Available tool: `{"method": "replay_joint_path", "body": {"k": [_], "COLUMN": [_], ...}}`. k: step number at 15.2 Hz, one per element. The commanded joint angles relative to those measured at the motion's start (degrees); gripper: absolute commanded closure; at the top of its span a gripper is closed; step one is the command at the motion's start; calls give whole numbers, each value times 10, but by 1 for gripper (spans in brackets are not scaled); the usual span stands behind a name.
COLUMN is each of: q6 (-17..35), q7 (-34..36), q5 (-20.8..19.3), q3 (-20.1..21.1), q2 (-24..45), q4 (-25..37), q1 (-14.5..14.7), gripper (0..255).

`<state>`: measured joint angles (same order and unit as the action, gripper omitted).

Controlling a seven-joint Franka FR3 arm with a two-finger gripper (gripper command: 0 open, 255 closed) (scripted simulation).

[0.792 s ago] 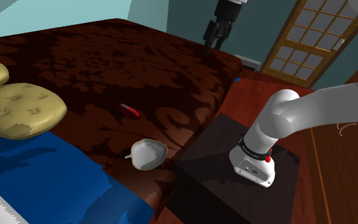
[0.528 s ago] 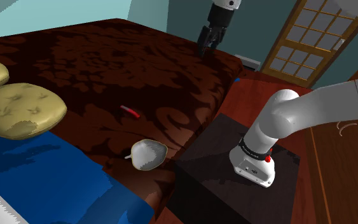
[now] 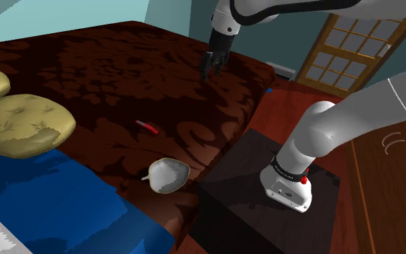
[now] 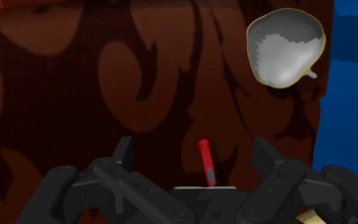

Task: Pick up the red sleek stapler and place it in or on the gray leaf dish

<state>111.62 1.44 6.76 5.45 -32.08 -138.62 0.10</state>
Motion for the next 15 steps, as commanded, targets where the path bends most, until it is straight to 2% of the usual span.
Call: {"method": "replay_joint_path", "body": {"k": [1, 8, 15], "q6": [39, 156, 246], "q7": [-3, -4, 4], "q5": [0, -5, -28], "q3": [5, 23, 36], "q2": [38, 182, 337], "q4": [1, 28, 93], "q1": [1, 5, 11], "gripper": [0, 0, 0]}}
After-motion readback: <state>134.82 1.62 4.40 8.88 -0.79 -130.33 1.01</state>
